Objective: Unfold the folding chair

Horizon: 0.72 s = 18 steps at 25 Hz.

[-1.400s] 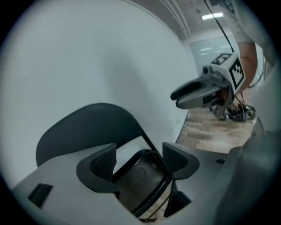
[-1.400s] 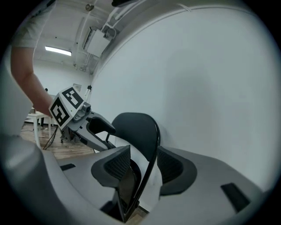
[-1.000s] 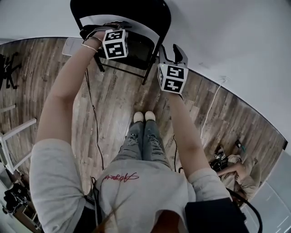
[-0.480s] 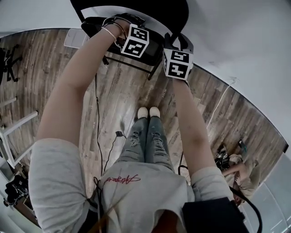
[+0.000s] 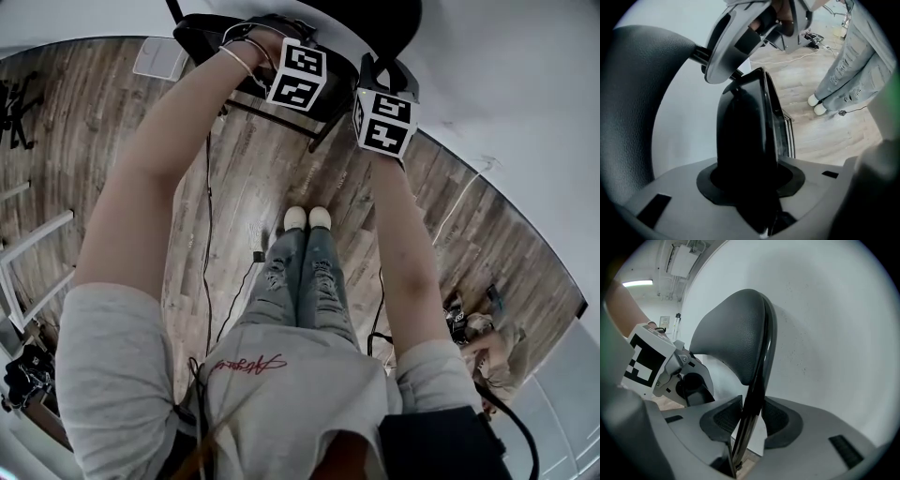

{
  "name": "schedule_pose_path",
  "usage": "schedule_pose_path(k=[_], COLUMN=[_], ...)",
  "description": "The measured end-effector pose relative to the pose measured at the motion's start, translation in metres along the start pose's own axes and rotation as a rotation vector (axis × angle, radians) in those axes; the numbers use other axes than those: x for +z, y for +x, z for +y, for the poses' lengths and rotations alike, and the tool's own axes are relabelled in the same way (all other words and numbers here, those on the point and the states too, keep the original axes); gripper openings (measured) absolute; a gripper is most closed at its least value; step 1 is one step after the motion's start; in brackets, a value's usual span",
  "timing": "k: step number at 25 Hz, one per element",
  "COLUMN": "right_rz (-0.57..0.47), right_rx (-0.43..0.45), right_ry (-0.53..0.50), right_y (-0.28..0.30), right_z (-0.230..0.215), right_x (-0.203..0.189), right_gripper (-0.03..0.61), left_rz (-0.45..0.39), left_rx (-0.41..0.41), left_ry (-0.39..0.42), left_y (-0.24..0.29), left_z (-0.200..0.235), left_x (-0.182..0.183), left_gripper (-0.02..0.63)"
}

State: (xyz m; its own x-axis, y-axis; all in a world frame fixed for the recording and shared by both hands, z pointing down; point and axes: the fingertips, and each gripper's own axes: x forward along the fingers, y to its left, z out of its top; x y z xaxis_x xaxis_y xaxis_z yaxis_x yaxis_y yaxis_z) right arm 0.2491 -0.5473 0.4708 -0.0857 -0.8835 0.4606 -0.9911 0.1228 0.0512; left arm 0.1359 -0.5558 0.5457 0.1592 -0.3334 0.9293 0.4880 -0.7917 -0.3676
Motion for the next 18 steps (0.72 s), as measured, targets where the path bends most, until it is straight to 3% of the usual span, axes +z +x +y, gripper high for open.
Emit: schedule_pose_path(k=[7, 14, 18], right_rz=[0.0, -0.008, -0.047], right_rx=[0.033, 0.041, 0.002], right_ry=[-0.025, -0.008, -0.006], right_y=[-0.004, -0.008, -0.016], right_z=[0.004, 0.009, 0.012], right_x=[-0.004, -0.012, -0.018], right_gripper=[0.137, 0.14, 0.141], left_rz=[0.017, 0.045, 0.059], left_rx=[0.085, 0.266, 0.352], left_ry=[-0.013, -0.018, -0.015], left_y=[-0.017, -0.043, -0.054], left_z=[-0.025, -0.069, -0.095], left_x=[0.003, 0.005, 0.006], left_gripper=[0.178, 0.176, 0.173])
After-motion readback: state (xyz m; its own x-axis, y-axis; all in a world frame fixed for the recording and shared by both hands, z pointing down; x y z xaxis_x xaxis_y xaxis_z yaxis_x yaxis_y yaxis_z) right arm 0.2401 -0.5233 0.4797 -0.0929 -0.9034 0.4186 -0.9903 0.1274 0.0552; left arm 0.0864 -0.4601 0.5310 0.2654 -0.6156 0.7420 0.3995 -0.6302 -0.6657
